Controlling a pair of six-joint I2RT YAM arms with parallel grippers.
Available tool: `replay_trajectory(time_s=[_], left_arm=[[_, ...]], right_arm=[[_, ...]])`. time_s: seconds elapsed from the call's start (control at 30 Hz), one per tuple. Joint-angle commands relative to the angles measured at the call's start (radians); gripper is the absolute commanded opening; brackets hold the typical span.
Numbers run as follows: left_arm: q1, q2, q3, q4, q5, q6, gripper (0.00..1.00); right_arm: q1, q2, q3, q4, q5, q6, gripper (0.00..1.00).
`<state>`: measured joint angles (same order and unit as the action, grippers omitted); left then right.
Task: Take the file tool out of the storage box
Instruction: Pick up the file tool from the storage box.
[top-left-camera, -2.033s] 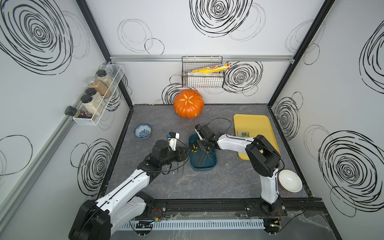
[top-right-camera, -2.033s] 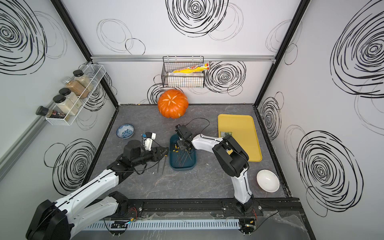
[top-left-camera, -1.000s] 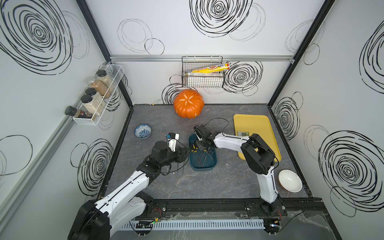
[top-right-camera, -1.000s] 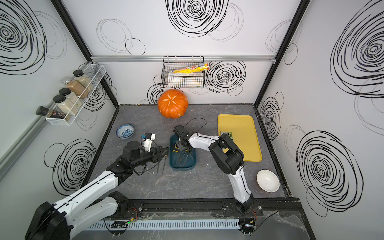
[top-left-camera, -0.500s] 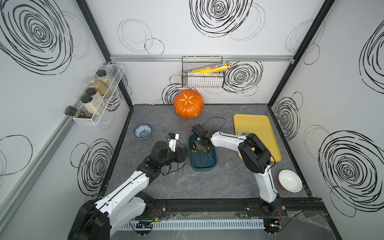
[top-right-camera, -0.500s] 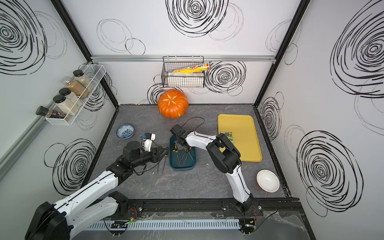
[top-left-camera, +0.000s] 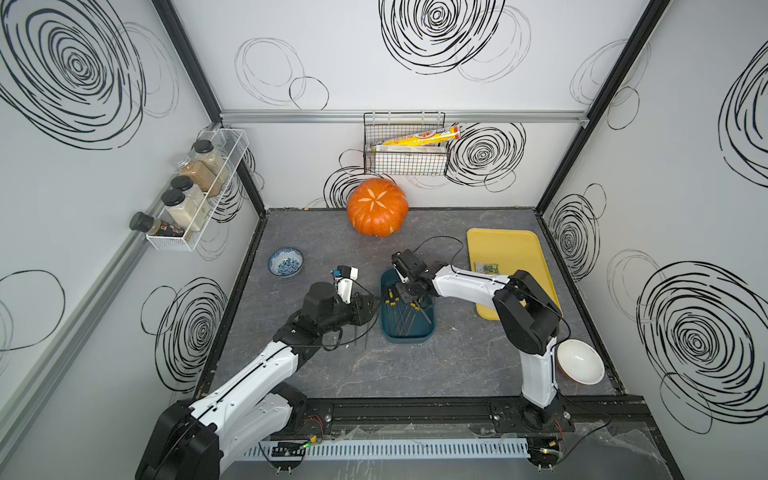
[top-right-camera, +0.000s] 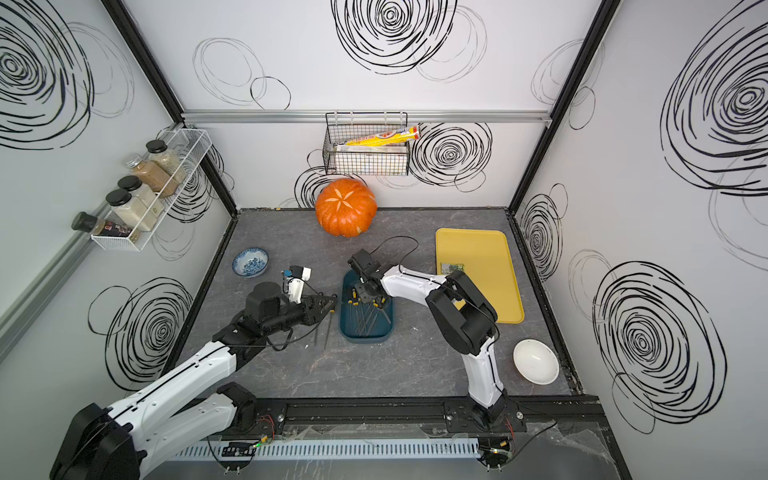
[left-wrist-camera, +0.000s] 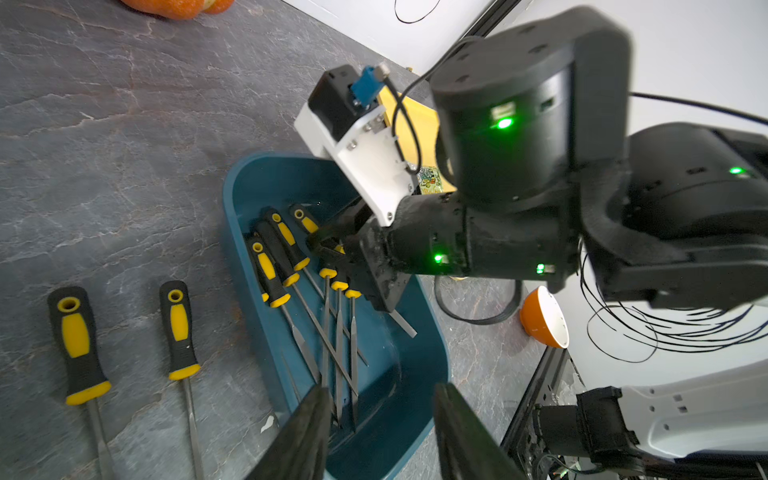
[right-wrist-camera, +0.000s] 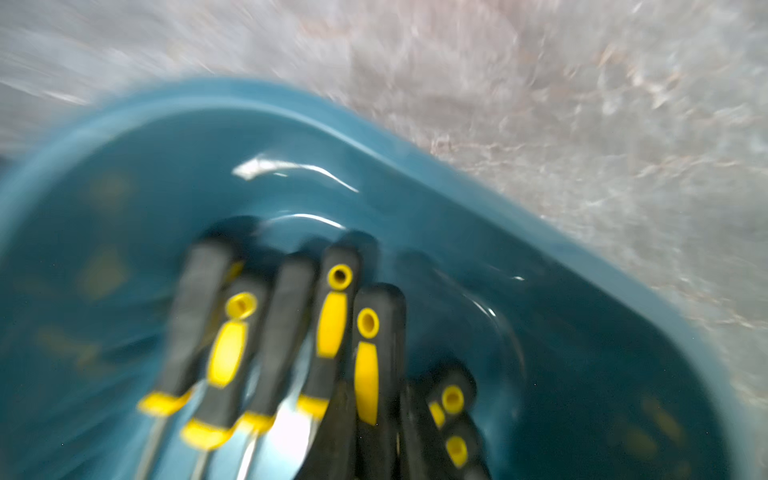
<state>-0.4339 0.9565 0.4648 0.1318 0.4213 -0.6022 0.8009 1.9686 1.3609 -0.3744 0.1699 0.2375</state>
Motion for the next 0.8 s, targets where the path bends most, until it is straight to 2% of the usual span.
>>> replay_trajectory(time_s=[0.0, 0.17, 0.3, 0.4, 0.47, 0.57, 0.63, 0.7, 0.77], left_arm=[[0.001, -0.016, -0.013, 0.058, 0.019, 0.009, 0.49], [0.000, -0.007, -0.034, 0.124, 0.088, -0.012, 0.49], [0.000, 0.016, -0.070, 0.278, 0.229, -0.075, 0.50], [-0.006, 0.020, -0.100, 0.390, 0.284, -0.125, 0.58], [-0.031, 0.023, -0.100, 0.408, 0.291, -0.119, 0.62], [-0.090, 0.036, -0.077, 0.357, 0.225, -0.076, 0.66], [-0.116, 0.055, -0.057, 0.332, 0.217, -0.052, 0.66], [-0.133, 0.065, -0.055, 0.339, 0.211, -0.050, 0.77], [-0.144, 0.074, -0.051, 0.334, 0.201, -0.044, 0.78]], right_arm=[[-0.003, -0.086, -0.023, 0.082, -0.057, -0.005, 0.00], [-0.007, -0.173, -0.075, 0.153, -0.105, 0.012, 0.00], [-0.015, -0.280, -0.133, 0.254, -0.226, 0.049, 0.00], [-0.018, -0.361, -0.200, 0.371, -0.336, 0.105, 0.00], [-0.018, -0.412, -0.258, 0.469, -0.384, 0.159, 0.00], [-0.018, -0.477, -0.357, 0.642, -0.448, 0.259, 0.00], [-0.017, -0.502, -0.387, 0.702, -0.484, 0.316, 0.00], [-0.019, -0.512, -0.401, 0.739, -0.518, 0.349, 0.00], [-0.017, -0.514, -0.409, 0.770, -0.562, 0.372, 0.00]])
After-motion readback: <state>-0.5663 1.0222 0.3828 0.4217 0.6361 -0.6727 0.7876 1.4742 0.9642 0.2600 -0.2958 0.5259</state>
